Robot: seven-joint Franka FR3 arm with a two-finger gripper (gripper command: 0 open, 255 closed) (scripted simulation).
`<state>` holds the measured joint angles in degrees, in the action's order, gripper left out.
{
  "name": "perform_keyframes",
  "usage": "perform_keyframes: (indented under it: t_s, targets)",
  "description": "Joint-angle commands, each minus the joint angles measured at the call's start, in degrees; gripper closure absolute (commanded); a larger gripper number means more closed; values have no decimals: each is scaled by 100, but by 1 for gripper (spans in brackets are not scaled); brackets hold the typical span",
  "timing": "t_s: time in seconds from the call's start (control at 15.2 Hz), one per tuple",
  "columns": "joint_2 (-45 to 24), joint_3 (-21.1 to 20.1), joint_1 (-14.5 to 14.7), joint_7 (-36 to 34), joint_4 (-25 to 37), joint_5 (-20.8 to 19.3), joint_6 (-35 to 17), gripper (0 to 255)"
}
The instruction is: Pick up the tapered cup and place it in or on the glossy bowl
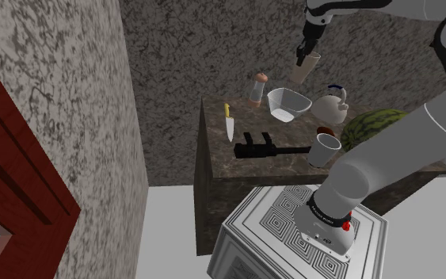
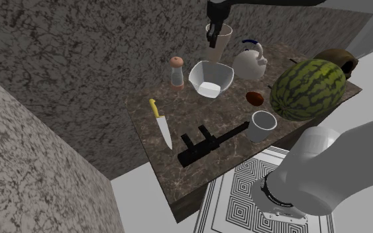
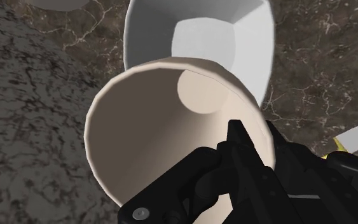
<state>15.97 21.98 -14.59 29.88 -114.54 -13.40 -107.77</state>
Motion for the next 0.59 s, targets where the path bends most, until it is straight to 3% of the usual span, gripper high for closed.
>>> perform_keyframes:
  t_s: [0.0,0.53]
  targets:
    - [-389,197,-27,296,424,140,3,255]
    - [-395,232,-55,221,-183,96,-606,255]
